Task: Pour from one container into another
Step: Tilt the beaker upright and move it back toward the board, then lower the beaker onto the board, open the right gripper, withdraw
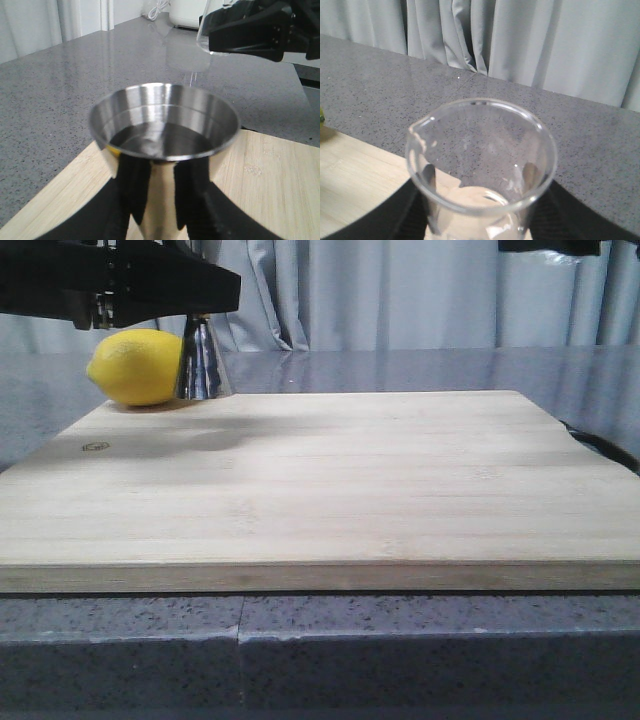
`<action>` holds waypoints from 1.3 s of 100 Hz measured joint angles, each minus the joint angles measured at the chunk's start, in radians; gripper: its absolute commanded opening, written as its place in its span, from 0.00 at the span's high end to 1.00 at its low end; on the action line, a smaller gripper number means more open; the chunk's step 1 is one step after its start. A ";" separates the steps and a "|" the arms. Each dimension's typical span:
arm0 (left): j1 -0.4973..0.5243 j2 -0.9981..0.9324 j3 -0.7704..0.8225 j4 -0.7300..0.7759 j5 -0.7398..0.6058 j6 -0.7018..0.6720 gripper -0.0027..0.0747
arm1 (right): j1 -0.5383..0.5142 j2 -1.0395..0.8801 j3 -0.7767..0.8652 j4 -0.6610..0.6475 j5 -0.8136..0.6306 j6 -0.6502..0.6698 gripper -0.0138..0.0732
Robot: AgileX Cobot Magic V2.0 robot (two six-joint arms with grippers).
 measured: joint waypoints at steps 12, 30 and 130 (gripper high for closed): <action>0.000 0.000 0.000 0.000 0.000 0.000 0.73 | 0.000 0.059 0.020 0.000 -0.071 0.000 0.50; 0.000 0.000 0.000 0.000 0.000 0.000 0.73 | 0.000 0.160 0.022 0.000 -0.181 0.000 0.50; 0.000 0.000 0.000 0.000 0.000 0.000 0.73 | 0.000 0.421 0.022 0.003 -0.348 0.004 0.50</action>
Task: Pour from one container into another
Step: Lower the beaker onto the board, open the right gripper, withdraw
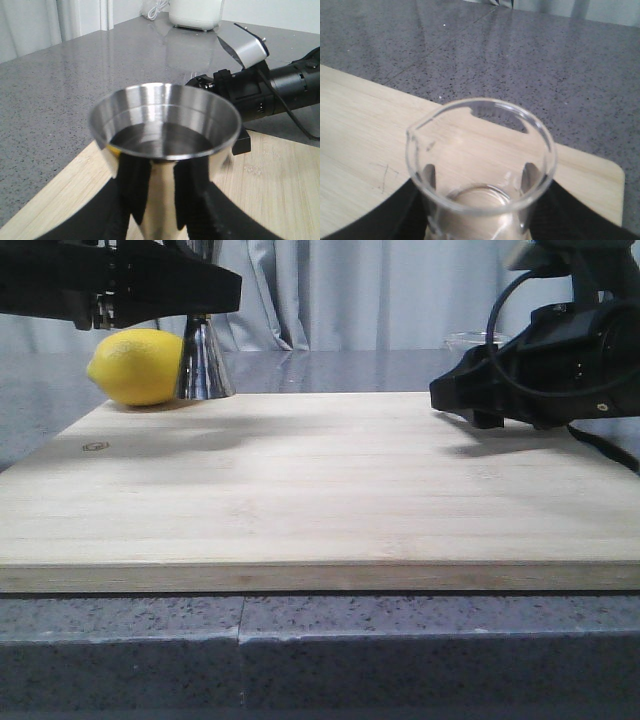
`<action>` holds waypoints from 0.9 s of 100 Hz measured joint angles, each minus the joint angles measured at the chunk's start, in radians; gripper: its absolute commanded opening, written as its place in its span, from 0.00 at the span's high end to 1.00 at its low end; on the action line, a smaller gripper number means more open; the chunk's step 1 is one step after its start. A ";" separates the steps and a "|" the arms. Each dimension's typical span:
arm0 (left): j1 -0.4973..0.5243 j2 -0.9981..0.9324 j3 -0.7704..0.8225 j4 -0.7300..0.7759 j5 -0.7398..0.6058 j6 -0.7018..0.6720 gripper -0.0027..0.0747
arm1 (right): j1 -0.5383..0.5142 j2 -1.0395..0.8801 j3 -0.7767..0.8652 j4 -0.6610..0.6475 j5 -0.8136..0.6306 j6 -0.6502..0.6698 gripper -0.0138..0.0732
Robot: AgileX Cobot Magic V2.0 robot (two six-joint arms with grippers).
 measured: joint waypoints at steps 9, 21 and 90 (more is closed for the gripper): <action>0.000 0.000 0.000 0.000 0.000 0.000 0.73 | 0.000 0.000 0.000 0.000 0.000 0.000 0.44; 0.000 0.000 0.000 0.000 0.000 0.000 0.73 | 0.000 0.000 0.000 0.000 0.001 0.000 0.30; 0.000 0.000 0.000 0.000 0.000 0.000 0.73 | 0.024 -0.299 0.000 -0.031 0.628 0.139 0.24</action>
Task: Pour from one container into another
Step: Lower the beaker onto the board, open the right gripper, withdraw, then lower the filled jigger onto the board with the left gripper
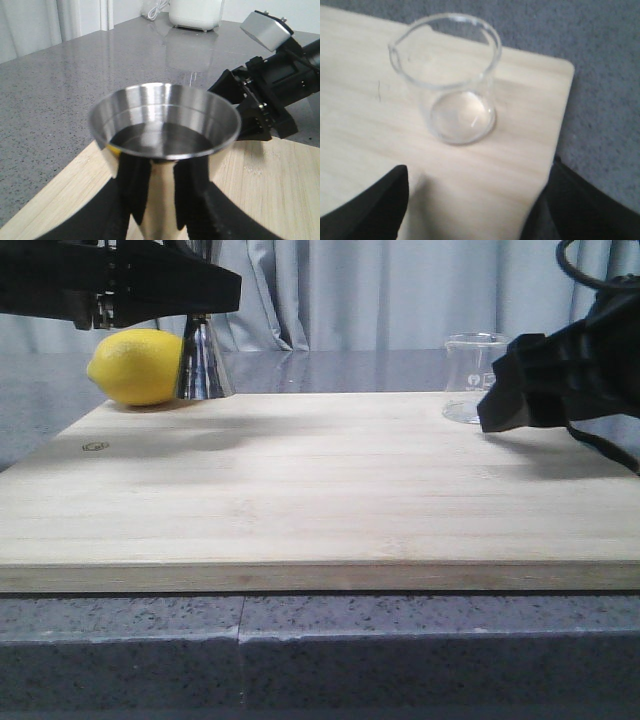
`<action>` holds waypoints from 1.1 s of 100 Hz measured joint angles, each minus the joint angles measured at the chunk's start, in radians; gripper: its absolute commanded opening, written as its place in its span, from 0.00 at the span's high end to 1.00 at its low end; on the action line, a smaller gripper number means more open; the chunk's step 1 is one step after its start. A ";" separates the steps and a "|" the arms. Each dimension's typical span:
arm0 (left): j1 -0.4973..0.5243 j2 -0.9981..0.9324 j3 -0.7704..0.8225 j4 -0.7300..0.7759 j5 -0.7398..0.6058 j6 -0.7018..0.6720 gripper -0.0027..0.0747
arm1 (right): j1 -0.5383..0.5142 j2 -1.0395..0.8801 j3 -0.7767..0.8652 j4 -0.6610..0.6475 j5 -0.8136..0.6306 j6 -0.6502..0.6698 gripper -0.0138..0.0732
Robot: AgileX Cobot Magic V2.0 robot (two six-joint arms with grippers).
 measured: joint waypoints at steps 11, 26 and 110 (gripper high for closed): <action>0.000 0.000 0.000 0.000 0.000 0.000 0.73 | 0.017 -0.078 0.000 0.019 0.146 0.002 0.24; 0.000 0.000 0.000 0.000 0.000 0.000 0.73 | 0.025 -0.200 0.000 0.039 0.304 0.005 0.24; 0.000 0.000 0.000 0.000 0.000 0.000 0.73 | 0.025 -0.411 0.000 0.046 0.424 0.005 0.24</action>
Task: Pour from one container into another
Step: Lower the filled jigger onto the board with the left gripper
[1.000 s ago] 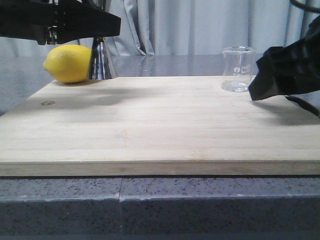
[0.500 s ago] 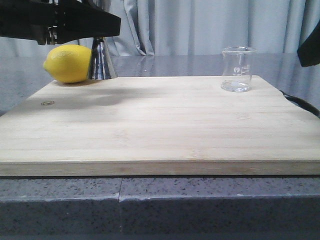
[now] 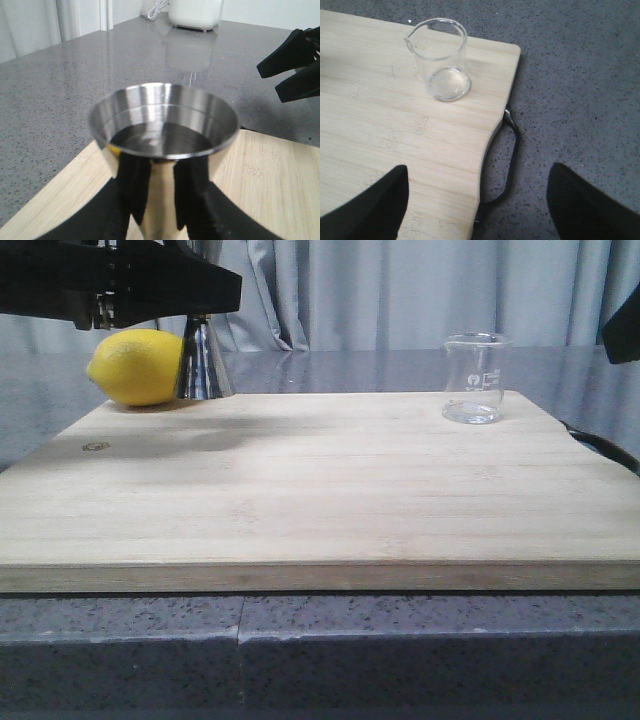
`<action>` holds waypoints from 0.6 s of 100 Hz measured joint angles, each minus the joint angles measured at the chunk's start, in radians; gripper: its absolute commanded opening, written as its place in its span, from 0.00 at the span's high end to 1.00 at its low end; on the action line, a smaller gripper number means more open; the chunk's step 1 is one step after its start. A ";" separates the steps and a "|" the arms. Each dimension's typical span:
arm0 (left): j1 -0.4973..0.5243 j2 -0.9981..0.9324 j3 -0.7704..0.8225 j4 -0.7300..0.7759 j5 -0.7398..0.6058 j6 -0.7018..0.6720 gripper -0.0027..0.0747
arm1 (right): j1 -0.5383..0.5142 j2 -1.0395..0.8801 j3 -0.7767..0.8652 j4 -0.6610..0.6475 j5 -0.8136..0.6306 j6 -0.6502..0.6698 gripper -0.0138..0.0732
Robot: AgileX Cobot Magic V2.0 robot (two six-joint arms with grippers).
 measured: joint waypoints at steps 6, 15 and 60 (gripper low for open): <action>0.000 0.000 0.000 0.000 0.000 0.000 0.73 | 0.000 0.000 0.000 0.000 0.000 0.000 0.24; -0.002 0.000 0.000 0.000 0.000 0.000 0.73 | 0.000 0.000 0.000 0.000 0.000 0.000 0.24; -0.082 0.018 -0.023 0.003 -0.047 0.026 0.73 | 0.000 0.000 0.000 0.000 0.002 0.000 0.24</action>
